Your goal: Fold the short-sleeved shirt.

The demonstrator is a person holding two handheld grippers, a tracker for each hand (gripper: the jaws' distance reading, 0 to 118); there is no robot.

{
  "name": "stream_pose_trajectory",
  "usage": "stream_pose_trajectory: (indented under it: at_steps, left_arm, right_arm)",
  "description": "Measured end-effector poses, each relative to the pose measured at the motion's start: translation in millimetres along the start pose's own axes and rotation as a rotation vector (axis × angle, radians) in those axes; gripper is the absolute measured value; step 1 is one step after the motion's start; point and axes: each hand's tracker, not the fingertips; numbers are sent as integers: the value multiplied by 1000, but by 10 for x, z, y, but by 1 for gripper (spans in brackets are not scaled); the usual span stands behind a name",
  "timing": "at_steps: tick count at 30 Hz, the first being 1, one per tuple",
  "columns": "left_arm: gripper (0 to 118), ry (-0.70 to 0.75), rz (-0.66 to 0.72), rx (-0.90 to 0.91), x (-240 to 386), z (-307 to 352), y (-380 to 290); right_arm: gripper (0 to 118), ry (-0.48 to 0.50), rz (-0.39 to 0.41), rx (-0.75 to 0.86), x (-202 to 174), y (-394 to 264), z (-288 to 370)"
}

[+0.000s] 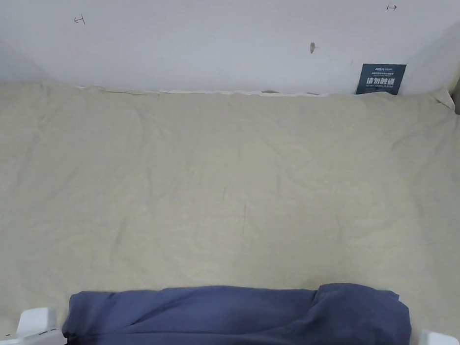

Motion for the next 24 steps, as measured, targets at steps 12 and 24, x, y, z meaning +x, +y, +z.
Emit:
stream_pose_trajectory:
  at_steps: [12,24]
  left_arm:
    - [118,-76,-37,453,618,1089,722]
    - [34,-137,-81,860,1225,1685,868]
  right_arm:
    - [107,24,56,480,-537,995,1140]
    - [67,-29,186,816,-1142,1125,1612]
